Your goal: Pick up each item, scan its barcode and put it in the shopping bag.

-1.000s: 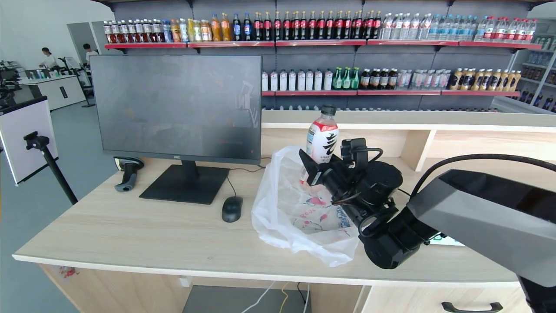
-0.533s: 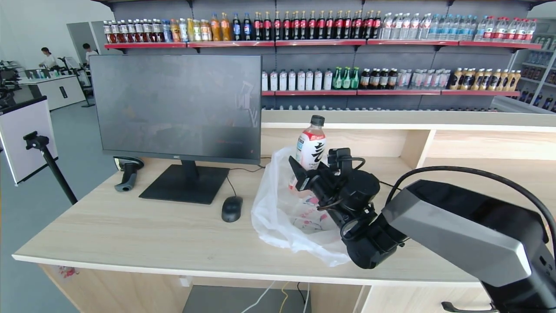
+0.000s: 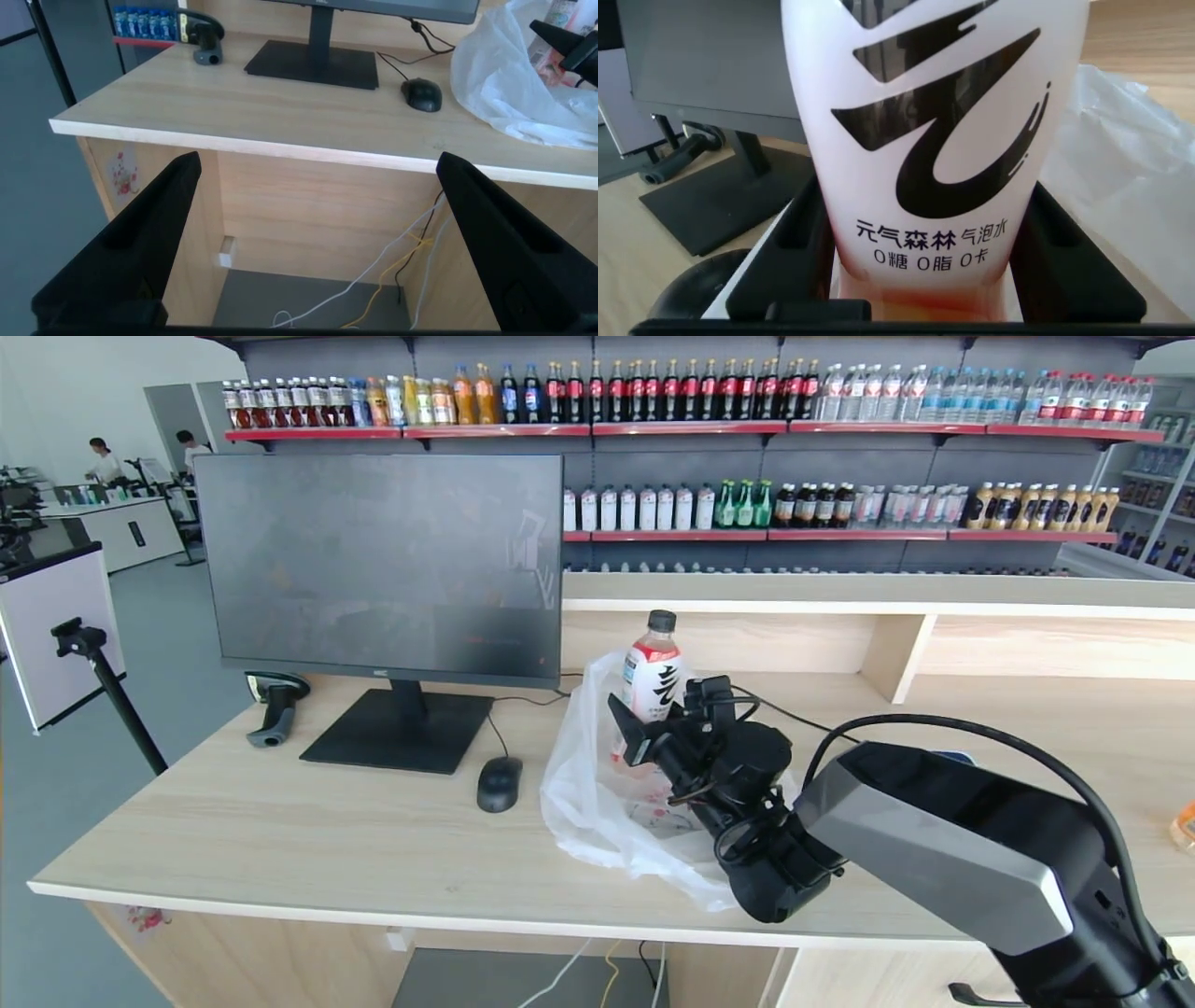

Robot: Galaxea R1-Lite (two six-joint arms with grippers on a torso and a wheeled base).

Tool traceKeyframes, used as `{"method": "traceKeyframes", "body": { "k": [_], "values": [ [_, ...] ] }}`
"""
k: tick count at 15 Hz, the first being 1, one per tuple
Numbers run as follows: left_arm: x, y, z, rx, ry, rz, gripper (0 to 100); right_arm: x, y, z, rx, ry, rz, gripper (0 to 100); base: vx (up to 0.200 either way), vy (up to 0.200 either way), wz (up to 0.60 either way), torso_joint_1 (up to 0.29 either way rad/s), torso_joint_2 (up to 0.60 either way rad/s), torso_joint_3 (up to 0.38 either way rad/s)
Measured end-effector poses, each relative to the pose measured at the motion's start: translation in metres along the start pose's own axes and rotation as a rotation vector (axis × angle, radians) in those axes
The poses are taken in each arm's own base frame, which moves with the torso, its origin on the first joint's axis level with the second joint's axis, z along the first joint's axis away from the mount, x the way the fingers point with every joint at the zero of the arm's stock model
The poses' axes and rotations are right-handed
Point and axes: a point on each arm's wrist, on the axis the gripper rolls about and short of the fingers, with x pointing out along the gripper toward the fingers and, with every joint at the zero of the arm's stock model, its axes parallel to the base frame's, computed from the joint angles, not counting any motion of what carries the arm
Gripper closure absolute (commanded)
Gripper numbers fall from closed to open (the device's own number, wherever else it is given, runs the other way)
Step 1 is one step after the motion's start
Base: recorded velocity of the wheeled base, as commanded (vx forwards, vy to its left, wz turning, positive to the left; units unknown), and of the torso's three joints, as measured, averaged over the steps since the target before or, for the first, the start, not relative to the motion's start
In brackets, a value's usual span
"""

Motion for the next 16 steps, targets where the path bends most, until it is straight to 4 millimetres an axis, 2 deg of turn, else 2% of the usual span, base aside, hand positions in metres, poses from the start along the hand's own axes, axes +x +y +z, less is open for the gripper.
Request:
{"method": "traceKeyframes", "body": {
  "k": [16],
  "values": [
    [0.000,0.000,-0.001,0.002,0.005,-0.001,0,-0.004,0.002,-0.017,0.004,0.044,0.064,100,0.000,0.000,0.00,0.000,0.00,0.000]
  ]
}}
